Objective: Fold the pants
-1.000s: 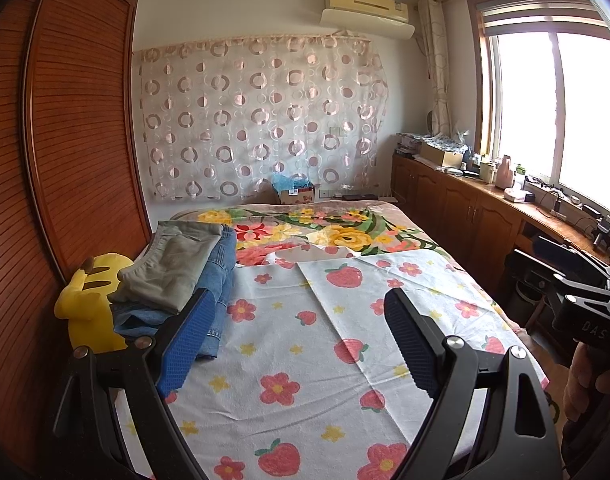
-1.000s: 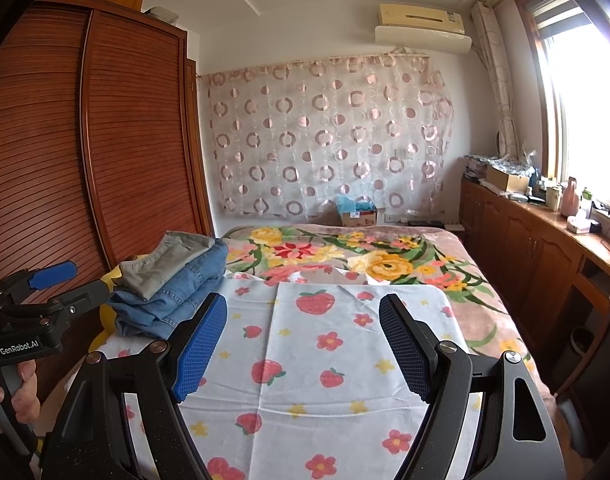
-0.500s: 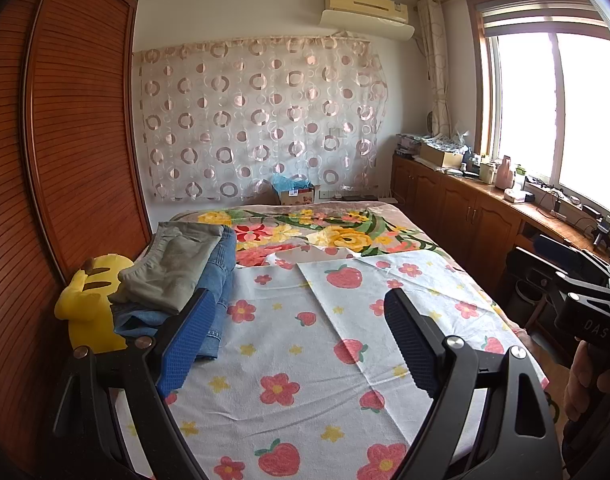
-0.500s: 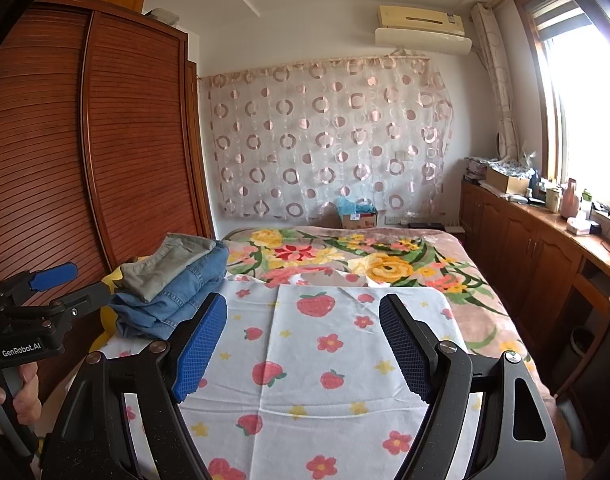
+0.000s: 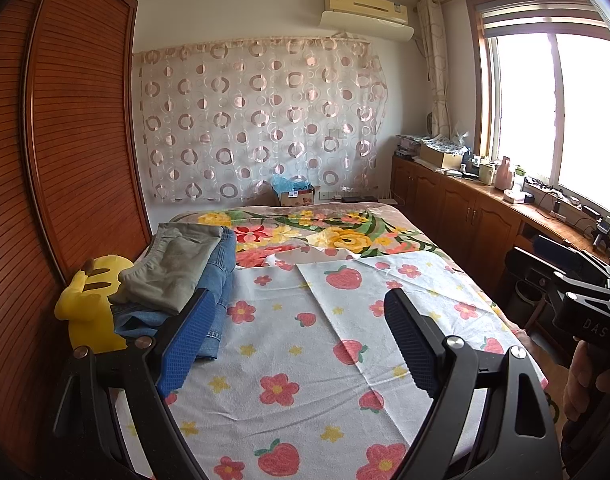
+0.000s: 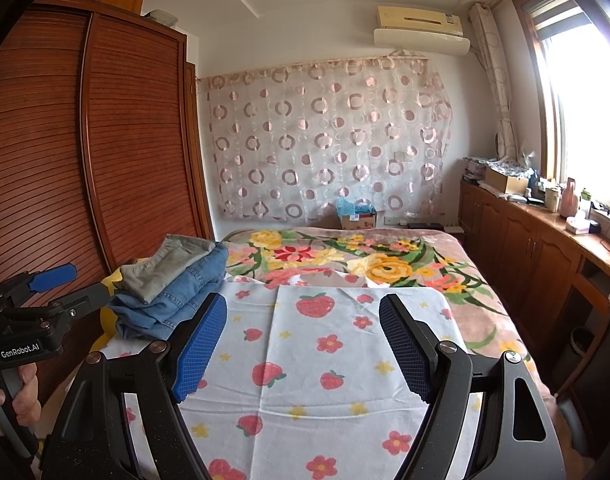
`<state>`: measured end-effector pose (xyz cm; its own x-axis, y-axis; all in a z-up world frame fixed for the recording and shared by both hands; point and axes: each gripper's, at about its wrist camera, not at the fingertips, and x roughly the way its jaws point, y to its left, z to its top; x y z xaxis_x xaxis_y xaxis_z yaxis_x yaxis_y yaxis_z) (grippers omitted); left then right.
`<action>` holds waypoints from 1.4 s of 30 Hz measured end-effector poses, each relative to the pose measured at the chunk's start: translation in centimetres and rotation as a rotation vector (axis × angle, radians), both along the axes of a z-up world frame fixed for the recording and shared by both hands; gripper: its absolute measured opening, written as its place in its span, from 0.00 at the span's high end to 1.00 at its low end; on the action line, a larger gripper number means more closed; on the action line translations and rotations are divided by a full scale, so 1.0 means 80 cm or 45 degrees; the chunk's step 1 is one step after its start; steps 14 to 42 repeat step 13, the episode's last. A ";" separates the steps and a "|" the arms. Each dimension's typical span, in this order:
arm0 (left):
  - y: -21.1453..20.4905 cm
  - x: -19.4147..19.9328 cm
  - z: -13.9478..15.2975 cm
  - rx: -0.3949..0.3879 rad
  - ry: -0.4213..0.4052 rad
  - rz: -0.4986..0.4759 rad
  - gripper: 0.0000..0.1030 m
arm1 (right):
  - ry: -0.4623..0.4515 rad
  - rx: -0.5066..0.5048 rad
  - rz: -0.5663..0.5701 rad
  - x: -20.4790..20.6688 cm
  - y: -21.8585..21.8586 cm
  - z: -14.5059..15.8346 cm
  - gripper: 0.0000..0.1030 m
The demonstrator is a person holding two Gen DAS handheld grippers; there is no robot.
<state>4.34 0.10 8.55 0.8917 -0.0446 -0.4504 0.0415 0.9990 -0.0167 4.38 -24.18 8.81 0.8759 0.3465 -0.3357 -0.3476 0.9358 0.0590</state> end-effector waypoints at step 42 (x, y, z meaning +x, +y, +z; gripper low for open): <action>0.000 0.000 -0.002 -0.001 -0.001 -0.001 0.16 | -0.002 0.000 0.001 0.001 0.002 0.000 0.22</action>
